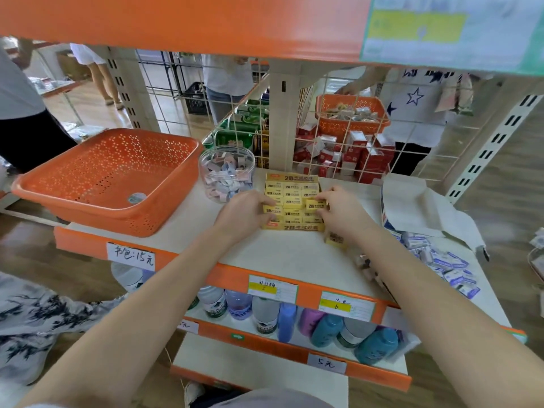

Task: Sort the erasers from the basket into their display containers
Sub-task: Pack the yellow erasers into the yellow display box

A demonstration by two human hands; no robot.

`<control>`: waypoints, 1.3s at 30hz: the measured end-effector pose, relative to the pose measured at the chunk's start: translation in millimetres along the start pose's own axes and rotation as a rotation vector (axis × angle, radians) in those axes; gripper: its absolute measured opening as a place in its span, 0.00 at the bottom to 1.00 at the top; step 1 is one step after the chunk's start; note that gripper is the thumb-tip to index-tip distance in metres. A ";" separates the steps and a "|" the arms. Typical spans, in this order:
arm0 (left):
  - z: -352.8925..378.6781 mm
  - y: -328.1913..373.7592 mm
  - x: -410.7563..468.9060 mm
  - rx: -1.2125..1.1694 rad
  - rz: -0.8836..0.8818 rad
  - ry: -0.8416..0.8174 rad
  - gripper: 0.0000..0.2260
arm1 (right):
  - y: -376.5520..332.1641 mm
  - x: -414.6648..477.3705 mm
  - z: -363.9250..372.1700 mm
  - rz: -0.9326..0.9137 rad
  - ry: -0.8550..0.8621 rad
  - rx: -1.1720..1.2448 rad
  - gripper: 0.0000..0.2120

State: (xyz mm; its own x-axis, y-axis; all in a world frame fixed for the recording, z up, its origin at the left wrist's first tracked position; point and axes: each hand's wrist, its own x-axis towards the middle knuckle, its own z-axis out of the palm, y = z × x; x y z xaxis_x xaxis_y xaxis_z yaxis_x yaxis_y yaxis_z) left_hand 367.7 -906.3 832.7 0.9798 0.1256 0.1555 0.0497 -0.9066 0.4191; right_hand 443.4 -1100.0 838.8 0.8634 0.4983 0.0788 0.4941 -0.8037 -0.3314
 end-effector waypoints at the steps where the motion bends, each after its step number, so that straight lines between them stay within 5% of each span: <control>1: -0.1 -1.5 2.5 -0.011 -0.024 -0.005 0.15 | -0.2 3.1 1.7 0.009 -0.007 -0.008 0.17; 11: 10.1 -11.1 13.7 -0.090 -0.096 0.004 0.13 | -2.0 19.0 11.0 0.057 0.052 -0.009 0.13; 17: 10.1 -8.0 8.3 -0.114 -0.123 0.053 0.12 | 0.0 22.5 8.5 0.097 0.049 -0.039 0.02; 22: 3.2 -2.1 5.7 0.212 -0.005 0.014 0.13 | -1.0 20.3 9.3 0.086 0.064 -0.052 0.02; 28: 5.6 9.9 3.6 0.229 -0.008 0.059 0.15 | 4.3 13.3 -2.3 0.019 -0.074 -0.026 0.12; 33: 25.1 44.4 -5.7 0.079 0.245 0.002 0.16 | 17.7 -9.2 -19.2 0.094 0.001 0.144 0.13; 39: 46.1 73.8 -1.9 0.209 0.407 -0.126 0.18 | 33.1 -28.7 -31.2 0.058 0.045 0.193 0.11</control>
State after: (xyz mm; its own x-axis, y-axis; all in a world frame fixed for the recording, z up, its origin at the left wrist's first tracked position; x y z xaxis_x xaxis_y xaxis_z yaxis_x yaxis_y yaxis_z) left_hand 378.4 -992.0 822.2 0.9428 -0.2951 0.1552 -0.3184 -0.9351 0.1556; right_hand 438.2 -1151.1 854.9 0.8958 0.4342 0.0946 0.4181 -0.7513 -0.5106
